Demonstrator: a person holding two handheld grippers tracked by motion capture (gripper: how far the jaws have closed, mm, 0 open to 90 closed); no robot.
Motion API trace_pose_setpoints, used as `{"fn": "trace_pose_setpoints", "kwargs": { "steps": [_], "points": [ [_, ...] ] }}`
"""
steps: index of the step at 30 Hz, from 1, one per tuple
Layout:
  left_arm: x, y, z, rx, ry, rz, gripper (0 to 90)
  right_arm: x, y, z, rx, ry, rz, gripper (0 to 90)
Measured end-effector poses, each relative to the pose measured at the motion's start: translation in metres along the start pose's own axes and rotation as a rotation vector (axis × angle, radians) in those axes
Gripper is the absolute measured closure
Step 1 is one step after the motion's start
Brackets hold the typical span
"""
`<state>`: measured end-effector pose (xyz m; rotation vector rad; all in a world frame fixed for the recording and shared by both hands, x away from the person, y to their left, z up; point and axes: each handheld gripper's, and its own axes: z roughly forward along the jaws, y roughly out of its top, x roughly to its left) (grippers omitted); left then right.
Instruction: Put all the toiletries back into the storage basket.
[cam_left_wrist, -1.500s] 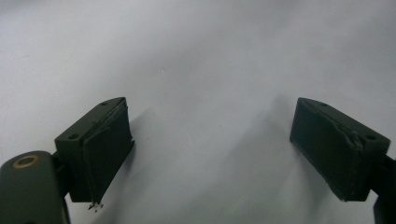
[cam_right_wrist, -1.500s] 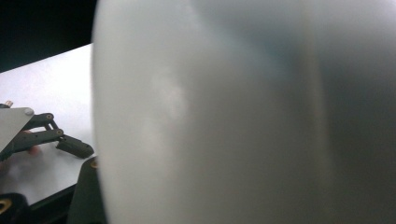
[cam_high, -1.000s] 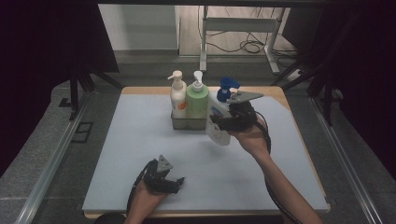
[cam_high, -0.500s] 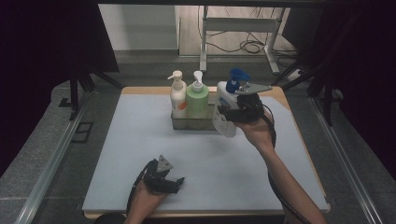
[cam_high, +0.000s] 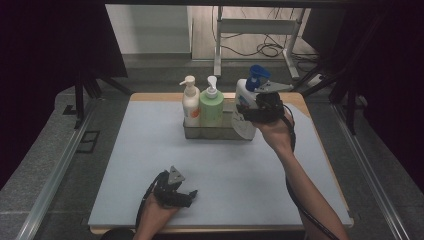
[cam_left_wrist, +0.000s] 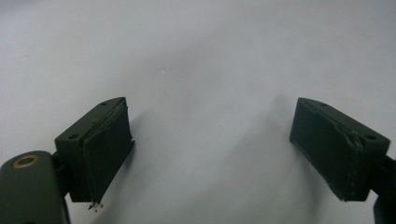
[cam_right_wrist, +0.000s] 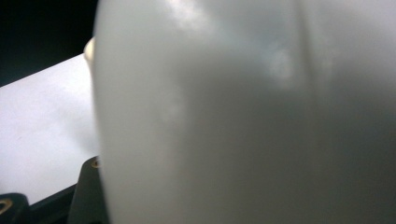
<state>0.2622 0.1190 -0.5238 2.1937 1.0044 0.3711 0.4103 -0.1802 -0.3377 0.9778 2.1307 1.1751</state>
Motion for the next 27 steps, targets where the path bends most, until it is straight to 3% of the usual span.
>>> {"fn": "trace_pose_setpoints", "kwargs": {
  "steps": [27],
  "points": [
    [0.0,0.0,0.0,-0.002,-0.001,-0.003,12.3,-0.013,0.018,0.036,-0.019,-0.083,0.01,37.8]
  ]
}}
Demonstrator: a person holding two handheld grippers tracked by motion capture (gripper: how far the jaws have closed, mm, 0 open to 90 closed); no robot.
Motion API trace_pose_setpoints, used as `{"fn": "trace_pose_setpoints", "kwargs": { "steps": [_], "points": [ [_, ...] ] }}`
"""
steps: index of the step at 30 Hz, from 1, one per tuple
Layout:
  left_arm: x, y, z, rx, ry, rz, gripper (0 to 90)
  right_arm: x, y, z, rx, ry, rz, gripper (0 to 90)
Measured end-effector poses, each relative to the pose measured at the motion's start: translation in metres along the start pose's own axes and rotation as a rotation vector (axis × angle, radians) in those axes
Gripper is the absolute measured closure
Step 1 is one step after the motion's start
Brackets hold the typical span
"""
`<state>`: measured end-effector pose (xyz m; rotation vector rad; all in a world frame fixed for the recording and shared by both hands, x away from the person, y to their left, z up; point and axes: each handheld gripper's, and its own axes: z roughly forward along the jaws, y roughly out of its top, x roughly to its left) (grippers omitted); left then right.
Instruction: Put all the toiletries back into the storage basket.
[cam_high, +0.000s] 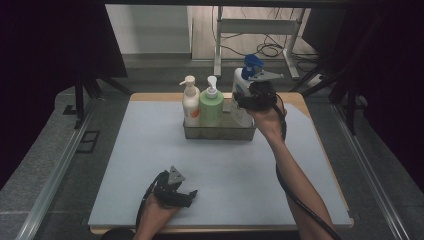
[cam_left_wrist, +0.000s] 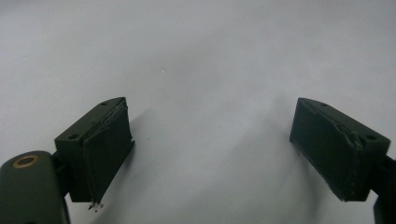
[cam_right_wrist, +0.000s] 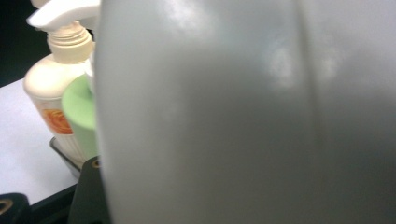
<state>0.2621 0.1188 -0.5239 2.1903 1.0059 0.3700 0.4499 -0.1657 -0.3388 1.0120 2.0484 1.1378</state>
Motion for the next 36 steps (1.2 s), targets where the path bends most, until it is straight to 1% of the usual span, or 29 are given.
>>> {"fn": "trace_pose_setpoints", "kwargs": {
  "steps": [17,23,32,36],
  "points": [
    [0.0,0.0,0.0,0.003,0.0,0.002,12.3,-0.006,-0.008,0.028,0.006,-0.021,0.03,37.8],
    [0.0,0.0,0.0,0.004,0.0,0.003,12.3,-0.005,-0.015,0.036,0.032,-0.021,0.029,37.8],
    [0.0,0.0,0.0,0.004,0.0,0.002,12.3,-0.003,-0.027,0.044,0.062,0.001,0.048,37.7],
    [0.0,0.0,0.0,0.004,0.0,0.002,12.3,-0.003,-0.031,0.046,0.073,0.003,0.058,37.7]
  ]
}}
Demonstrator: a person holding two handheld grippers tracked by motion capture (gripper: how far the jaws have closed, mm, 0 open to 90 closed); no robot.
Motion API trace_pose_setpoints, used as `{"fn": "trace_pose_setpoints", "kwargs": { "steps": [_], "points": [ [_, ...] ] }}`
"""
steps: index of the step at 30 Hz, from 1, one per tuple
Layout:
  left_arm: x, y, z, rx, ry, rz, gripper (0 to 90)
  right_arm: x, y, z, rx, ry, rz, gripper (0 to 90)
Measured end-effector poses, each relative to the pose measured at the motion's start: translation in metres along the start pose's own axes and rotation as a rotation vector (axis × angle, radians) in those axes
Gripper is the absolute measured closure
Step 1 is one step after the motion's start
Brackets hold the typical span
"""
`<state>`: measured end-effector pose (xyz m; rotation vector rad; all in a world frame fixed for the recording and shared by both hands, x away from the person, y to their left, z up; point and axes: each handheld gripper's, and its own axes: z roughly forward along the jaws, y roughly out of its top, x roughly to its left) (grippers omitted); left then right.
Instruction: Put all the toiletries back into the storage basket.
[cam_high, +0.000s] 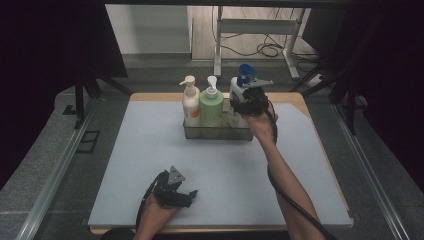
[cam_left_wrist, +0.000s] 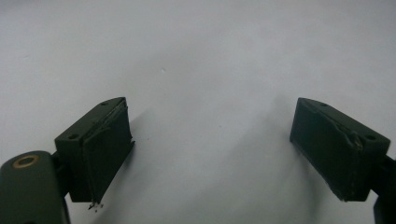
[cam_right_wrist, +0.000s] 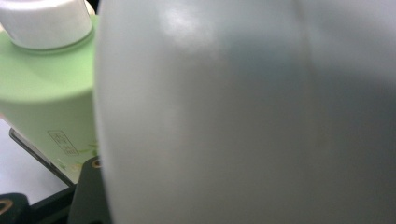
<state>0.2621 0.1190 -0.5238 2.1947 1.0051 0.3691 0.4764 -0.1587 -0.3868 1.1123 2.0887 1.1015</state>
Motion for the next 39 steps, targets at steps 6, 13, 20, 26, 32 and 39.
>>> {"fn": "trace_pose_setpoints", "kwargs": {
  "steps": [6,13,20,26,32,39],
  "points": [
    [0.0,0.0,0.0,0.002,0.0,0.001,12.3,-0.001,-0.005,0.002,0.011,0.002,0.009,37.7],
    [0.0,0.0,0.0,0.0,0.0,0.0,12.3,0.001,-0.009,0.006,0.023,-0.002,0.001,37.8],
    [0.0,0.0,0.0,0.0,0.0,0.0,12.3,0.001,-0.015,0.011,0.035,0.0,0.008,37.9],
    [0.0,0.0,0.0,0.0,0.0,0.0,12.3,0.002,-0.02,0.014,0.044,0.0,0.006,37.9],
    [0.0,0.0,0.0,0.001,0.001,0.0,12.3,0.002,-0.024,0.016,0.049,0.004,0.013,37.8],
    [0.0,0.0,0.0,0.001,0.001,0.0,12.3,-0.001,-0.025,0.015,0.05,0.012,0.032,37.2]
  ]
}}
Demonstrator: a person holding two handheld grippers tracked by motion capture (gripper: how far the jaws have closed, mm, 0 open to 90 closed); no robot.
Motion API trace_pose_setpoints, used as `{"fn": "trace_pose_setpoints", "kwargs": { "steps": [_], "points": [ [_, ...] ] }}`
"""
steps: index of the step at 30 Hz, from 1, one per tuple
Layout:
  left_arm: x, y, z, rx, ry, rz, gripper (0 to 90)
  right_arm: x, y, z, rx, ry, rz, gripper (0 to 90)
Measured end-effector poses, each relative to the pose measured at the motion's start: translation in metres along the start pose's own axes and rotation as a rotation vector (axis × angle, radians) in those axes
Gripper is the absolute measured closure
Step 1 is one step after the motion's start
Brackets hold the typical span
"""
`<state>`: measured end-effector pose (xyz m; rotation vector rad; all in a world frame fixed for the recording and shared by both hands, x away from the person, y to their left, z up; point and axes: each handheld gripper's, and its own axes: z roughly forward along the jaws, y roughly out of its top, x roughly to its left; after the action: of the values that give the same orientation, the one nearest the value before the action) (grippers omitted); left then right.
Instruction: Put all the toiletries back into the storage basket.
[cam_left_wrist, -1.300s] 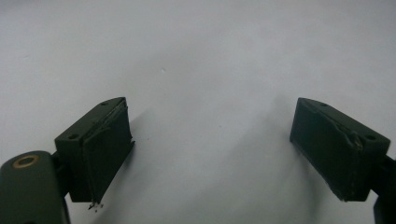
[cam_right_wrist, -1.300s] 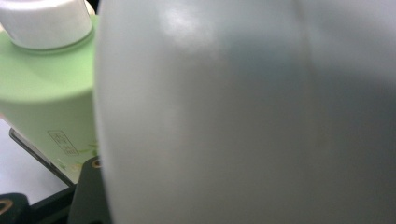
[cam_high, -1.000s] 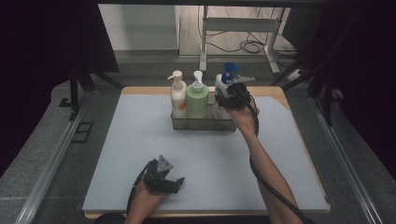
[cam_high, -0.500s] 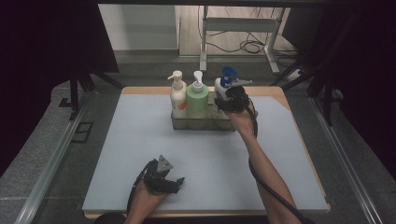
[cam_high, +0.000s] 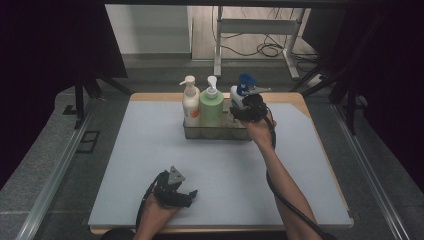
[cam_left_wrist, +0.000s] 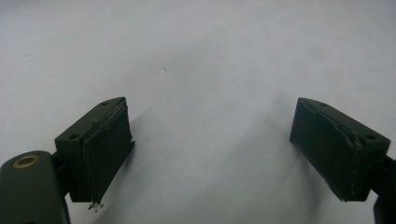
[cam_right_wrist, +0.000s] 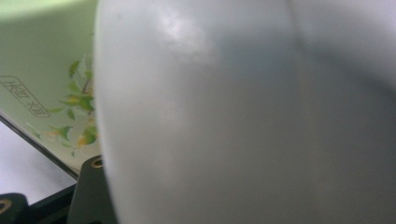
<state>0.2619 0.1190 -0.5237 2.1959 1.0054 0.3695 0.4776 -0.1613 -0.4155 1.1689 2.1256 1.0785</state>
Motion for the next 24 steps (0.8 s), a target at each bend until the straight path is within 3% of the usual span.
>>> {"fn": "trace_pose_setpoints", "kwargs": {
  "steps": [8,15,24],
  "points": [
    [0.0,-0.0001,0.0001,-0.001,0.0,0.0,12.3,-0.0042,-0.0004,-0.001,0.0,0.022,0.024,35.7],
    [0.0,0.0,0.0001,-0.001,0.0,0.0,12.3,-0.0067,0.0005,-0.0021,-0.007,0.024,0.033,18.2],
    [0.0,0.0,0.0001,-0.002,0.0,0.001,12.3,-0.0088,-0.0042,-0.0097,0.001,0.043,0.011,13.7]
  ]
}}
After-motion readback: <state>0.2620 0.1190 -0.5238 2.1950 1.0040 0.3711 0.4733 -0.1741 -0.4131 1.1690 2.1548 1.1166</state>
